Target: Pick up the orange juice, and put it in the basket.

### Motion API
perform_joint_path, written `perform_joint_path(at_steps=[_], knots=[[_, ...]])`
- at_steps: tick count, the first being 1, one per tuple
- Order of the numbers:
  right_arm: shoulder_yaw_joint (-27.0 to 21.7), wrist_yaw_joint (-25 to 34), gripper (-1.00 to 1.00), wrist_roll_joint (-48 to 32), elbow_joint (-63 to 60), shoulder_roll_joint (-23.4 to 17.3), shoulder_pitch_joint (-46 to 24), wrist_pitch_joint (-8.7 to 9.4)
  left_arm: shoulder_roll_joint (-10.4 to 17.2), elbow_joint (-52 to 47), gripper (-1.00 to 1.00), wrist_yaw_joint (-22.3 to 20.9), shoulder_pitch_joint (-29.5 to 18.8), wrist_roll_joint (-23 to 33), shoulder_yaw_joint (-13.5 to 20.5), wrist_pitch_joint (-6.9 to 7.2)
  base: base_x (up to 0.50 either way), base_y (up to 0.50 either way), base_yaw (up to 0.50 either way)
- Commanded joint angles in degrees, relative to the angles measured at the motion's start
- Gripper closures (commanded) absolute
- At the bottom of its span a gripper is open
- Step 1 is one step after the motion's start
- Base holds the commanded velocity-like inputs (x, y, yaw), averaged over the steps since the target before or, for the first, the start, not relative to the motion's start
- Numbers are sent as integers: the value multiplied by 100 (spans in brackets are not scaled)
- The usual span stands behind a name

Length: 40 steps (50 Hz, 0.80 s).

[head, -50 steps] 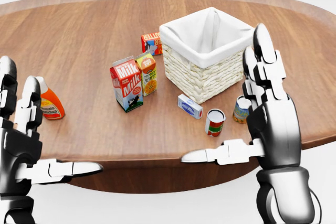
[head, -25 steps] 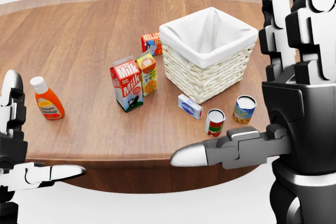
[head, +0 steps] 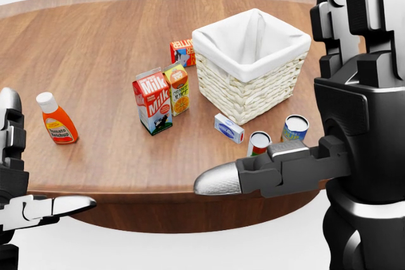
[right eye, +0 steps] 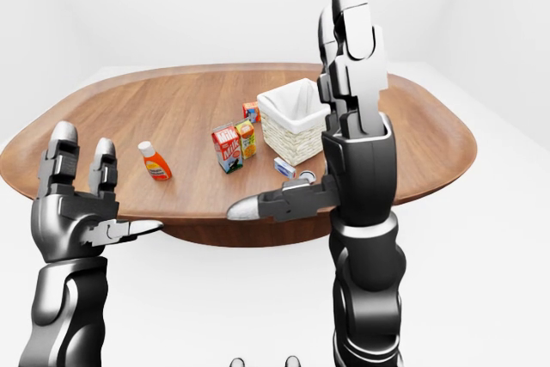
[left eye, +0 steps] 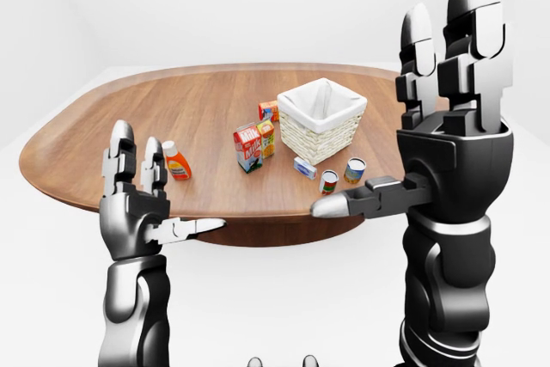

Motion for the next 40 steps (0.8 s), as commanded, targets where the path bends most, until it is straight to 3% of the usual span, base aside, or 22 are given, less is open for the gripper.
perform_joint_path(at_steps=[1, 19, 40], knots=[[120, 89, -100, -198, 170, 16, 81, 0, 8, 26, -100, 27, 2, -31, 3, 0, 0, 0, 0], [195, 355, -100, -455, 408, 78, 325, 0, 11, 37, -100, 19, 1, -35, 18, 0, 1, 1, 0], [209, 422, -100, -490, 328, 110, 396, 0, 3, 17, -100, 31, 9, -37, 4, 0, 47, 19, 0]])
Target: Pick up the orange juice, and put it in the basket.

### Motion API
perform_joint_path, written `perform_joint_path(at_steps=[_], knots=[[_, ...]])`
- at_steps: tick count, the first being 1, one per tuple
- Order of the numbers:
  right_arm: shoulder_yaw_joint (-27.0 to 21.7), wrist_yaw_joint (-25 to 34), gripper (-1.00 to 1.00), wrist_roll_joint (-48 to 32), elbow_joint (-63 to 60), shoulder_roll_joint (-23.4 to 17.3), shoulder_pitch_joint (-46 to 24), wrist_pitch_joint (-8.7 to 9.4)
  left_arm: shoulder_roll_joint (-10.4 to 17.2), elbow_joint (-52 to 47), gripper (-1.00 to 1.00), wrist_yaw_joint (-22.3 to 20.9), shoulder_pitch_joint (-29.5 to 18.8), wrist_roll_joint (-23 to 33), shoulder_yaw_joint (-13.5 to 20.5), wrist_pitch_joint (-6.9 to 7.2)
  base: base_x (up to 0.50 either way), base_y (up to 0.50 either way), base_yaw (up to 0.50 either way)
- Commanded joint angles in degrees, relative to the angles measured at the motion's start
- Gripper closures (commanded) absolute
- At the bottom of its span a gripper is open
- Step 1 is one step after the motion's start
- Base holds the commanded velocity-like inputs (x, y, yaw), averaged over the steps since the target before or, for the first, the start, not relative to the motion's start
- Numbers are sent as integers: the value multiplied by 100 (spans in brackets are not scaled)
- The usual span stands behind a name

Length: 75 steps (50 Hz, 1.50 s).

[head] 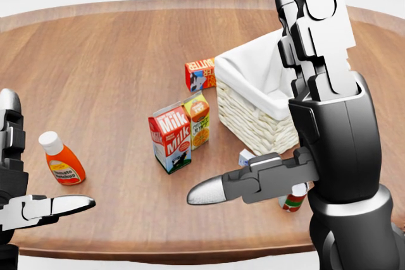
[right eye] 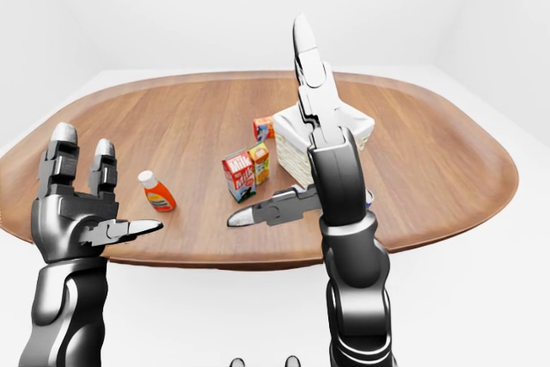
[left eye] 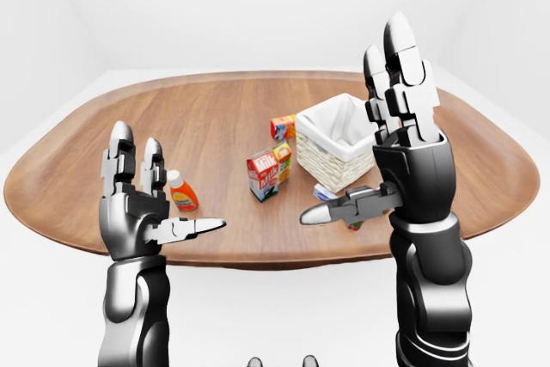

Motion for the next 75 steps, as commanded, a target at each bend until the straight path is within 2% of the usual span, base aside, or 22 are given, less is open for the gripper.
perform_joint_path(at_steps=[1, 30, 59, 66, 75], knots=[[-1, 25, -100, -1, -45, 14, 30, 0, -11, -40, -100, 19, 8, -2, -21, 0, 50, 3, 0], [158, 207, -100, -192, -72, 5, 135, 0, -10, -25, -100, 11, 9, -4, -18, 0, 49, -8, 0], [137, 245, -100, -407, 150, 14, 165, 0, -9, -24, -100, 11, 9, -4, -18, 0, 49, 29, 0], [193, 235, -100, -611, 220, 31, 201, 0, -11, -25, -100, 13, 9, -4, -17, 0, 16, 50, 0], [85, 303, -100, -442, 179, 29, 157, 0, -10, -24, -100, 12, 9, -3, -18, 0, 0, 39, 0]])
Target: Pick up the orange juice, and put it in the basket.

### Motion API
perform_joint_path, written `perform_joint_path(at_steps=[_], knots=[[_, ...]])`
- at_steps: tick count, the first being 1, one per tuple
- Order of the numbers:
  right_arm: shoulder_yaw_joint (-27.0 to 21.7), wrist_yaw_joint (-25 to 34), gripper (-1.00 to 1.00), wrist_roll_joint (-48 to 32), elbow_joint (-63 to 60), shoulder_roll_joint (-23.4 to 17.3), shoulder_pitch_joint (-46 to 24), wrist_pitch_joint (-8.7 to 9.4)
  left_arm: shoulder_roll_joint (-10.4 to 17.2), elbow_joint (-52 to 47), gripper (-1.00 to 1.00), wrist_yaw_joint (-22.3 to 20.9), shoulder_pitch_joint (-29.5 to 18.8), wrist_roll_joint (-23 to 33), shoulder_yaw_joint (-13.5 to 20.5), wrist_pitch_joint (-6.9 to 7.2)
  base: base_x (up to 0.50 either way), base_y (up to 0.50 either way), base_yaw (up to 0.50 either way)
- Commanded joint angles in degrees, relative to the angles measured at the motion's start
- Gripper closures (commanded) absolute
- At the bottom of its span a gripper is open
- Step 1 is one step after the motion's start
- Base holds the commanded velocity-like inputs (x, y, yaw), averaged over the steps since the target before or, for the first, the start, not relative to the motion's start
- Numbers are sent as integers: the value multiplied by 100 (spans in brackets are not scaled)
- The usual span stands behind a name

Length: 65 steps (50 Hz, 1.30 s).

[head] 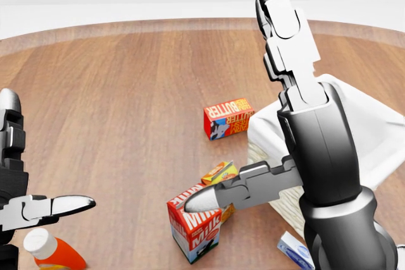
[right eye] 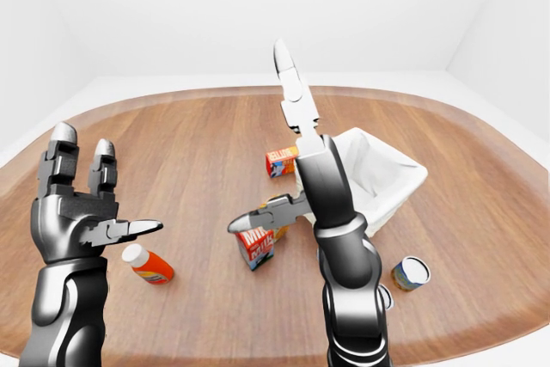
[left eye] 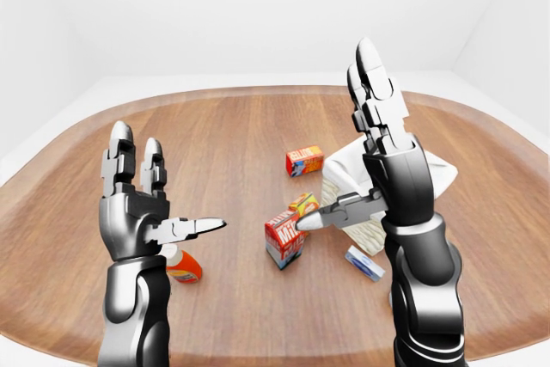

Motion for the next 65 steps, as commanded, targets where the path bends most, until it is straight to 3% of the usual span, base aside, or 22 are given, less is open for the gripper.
perform_joint_path(at_steps=[1, 6, 29, 38, 56, 60, 63, 65], knots=[[-60, 35, -100, 5, 51, -27, -42, 0, -2, -1, -100, 0, 1, 0, -2, 0, 0, 10, 0], [-97, 92, -100, -63, 193, -91, -148, 0, -2, -1, -100, 0, 1, -1, -2, 0, 0, 0, 0], [-309, 1155, -100, -2599, 1611, -440, -1444, 0, -3, -1, -100, 0, 1, 0, -2, 0, 0, 0, 0], [-447, 1430, -100, -2960, 2360, -546, -2137, 0, -1, 0, -100, -2, 1, 0, -3, 0, 0, 0, 0], [-633, 1393, -100, -3092, 3643, -862, -2982, 0, -2, -1, -100, -2, 1, 0, -2, 0, 0, 0, 0], [-654, 1351, -100, -3130, 3995, -924, -3237, -102, -3, 0, -100, -1, 1, 0, -2, 0, 0, 0, 0], [-653, 1252, -100, -3158, 4488, -1037, -3525, -373, -2, 0, -100, -2, 1, 0, -2, 0, 0, 0, 0], [-677, 1200, -100, -3127, 4740, -1050, -3677, -448, -2, -1, -100, -1, 1, 0, -2, 0, 0, 0, 0]])
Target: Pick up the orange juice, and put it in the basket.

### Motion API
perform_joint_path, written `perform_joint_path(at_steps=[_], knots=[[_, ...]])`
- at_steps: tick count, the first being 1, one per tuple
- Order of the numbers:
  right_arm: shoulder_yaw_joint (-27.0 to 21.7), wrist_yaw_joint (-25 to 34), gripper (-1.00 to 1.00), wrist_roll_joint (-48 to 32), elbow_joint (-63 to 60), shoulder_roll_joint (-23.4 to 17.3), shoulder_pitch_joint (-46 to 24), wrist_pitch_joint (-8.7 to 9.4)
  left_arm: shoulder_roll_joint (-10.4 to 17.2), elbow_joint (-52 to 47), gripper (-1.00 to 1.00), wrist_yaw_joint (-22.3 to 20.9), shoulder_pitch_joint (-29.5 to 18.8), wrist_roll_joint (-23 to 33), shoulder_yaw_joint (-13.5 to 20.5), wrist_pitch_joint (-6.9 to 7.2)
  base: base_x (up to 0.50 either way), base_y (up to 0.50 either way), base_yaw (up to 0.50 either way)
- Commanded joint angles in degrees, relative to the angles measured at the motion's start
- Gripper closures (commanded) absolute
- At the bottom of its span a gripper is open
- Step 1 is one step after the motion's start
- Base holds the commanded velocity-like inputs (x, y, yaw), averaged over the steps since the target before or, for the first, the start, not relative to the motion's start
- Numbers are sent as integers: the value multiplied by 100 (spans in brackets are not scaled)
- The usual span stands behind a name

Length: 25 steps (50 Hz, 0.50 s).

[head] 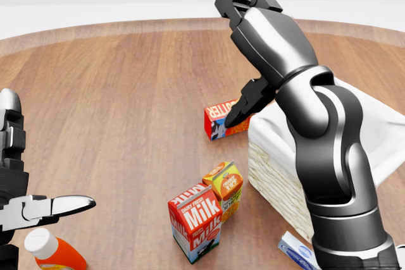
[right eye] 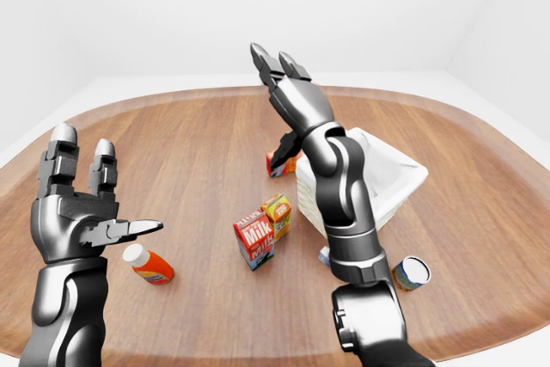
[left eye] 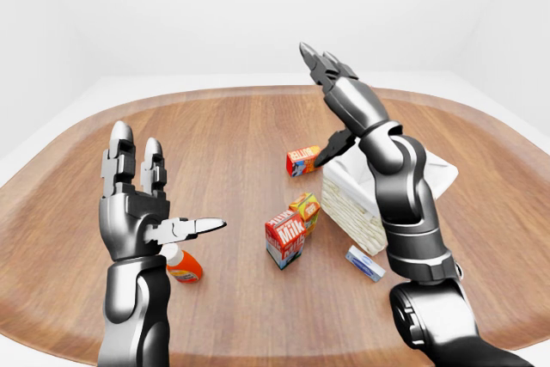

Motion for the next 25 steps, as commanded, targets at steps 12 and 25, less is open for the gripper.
perform_joint_path(at_steps=[12, 25], knots=[[-30, -299, -100, -379, 2278, -378, -1380, -874, 0, 0, -100, 1, 0, 1, 0, 0, 0, 0, 0], [65, -438, -100, -810, 3838, -564, -2188, -874, 1, 0, -100, 1, 0, -1, 0, 0, 0, 0, 0]])
